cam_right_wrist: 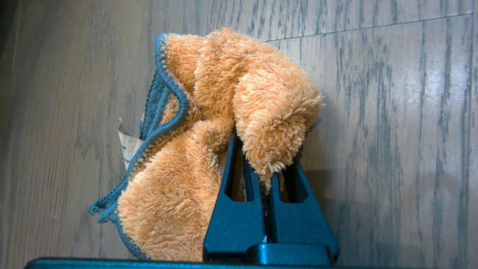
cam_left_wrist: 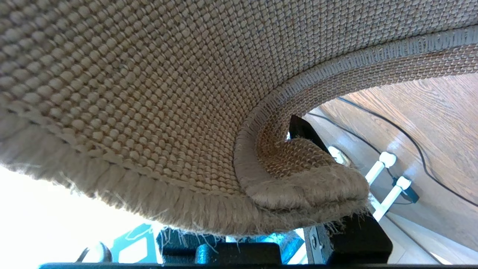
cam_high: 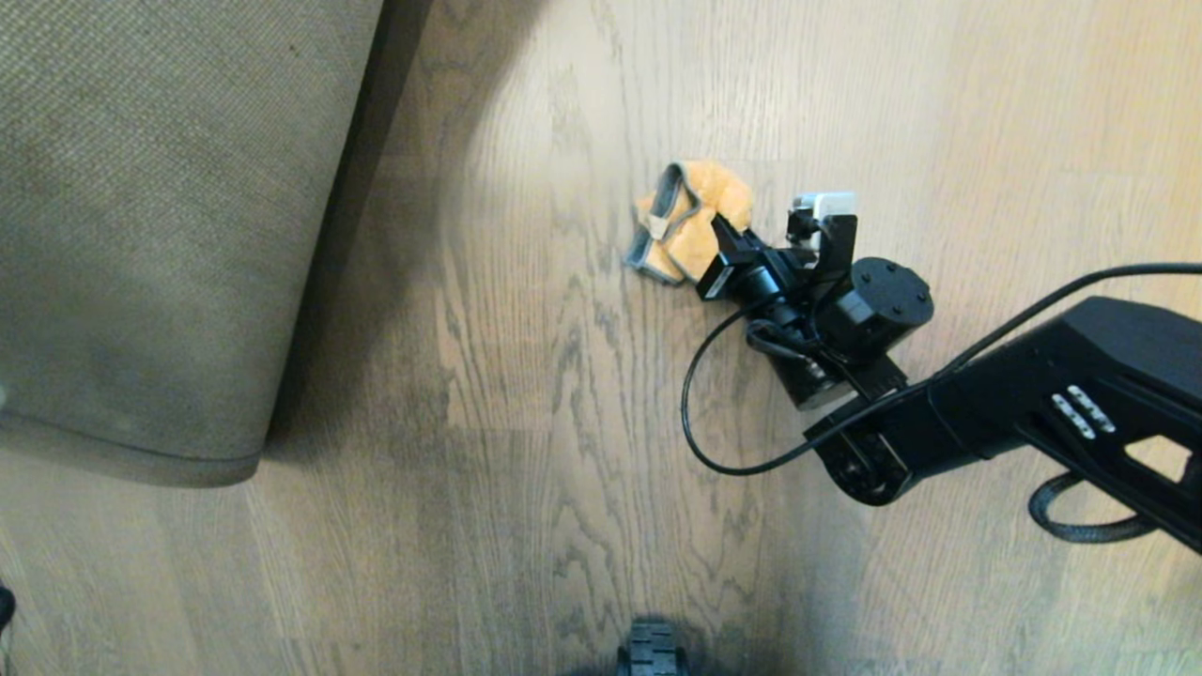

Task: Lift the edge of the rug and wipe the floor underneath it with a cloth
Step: Wipe the floor under the carpet with a rag

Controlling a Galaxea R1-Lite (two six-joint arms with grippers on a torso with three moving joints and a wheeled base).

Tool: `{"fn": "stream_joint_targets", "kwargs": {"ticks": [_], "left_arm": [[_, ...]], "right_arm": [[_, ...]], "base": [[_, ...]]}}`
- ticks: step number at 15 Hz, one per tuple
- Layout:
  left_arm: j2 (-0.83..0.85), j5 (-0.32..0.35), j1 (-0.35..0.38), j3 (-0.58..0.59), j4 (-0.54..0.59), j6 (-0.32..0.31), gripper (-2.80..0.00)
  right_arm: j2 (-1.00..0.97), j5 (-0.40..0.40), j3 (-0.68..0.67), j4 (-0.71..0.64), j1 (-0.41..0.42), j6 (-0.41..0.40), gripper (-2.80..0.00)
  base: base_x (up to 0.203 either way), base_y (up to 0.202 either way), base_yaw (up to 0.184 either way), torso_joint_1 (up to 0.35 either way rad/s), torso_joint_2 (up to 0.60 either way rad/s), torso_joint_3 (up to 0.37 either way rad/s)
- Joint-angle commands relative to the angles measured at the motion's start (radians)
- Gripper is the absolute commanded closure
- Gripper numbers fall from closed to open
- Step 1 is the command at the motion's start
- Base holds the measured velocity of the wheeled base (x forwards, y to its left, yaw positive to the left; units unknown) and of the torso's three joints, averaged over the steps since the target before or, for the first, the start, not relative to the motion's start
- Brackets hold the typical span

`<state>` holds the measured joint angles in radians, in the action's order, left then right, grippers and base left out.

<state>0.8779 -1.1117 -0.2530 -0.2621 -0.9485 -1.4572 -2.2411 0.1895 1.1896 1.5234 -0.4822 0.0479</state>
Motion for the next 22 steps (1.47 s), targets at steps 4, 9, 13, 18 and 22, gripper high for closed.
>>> {"fn": "stream_joint_targets", "kwargs": {"ticks": [4, 9, 13, 18, 22], "left_arm": [[0.000, -0.007, 0.000, -0.001, -0.006, -0.008, 0.00], [0.000, -0.007, 0.000, 0.000, -0.006, -0.008, 0.00], [0.000, -0.007, 0.001, 0.001, -0.006, -0.008, 0.00], [0.000, -0.007, 0.003, 0.001, -0.006, -0.008, 0.00], [0.000, -0.007, 0.003, 0.002, -0.004, -0.008, 0.00]], "right_arm": [[-0.004, 0.001, -0.156, 0.043, -0.089, -0.003, 0.00], [-0.006, 0.004, -0.350, 0.047, -0.232, -0.010, 0.00], [-0.035, 0.007, -0.359, 0.047, -0.358, -0.006, 0.00], [-0.093, 0.008, -0.285, 0.047, -0.374, -0.001, 0.00], [-0.101, 0.007, -0.248, 0.047, -0.286, 0.001, 0.00]], "base": [[0.000, 0.000, 0.000, 0.000, 0.00, 0.000], [0.000, 0.000, 0.000, 0.000, 0.00, 0.000], [0.000, 0.000, 0.000, 0.000, 0.00, 0.000], [0.000, 0.000, 0.000, 0.000, 0.00, 0.000], [0.000, 0.000, 0.000, 0.000, 0.00, 0.000]]}}
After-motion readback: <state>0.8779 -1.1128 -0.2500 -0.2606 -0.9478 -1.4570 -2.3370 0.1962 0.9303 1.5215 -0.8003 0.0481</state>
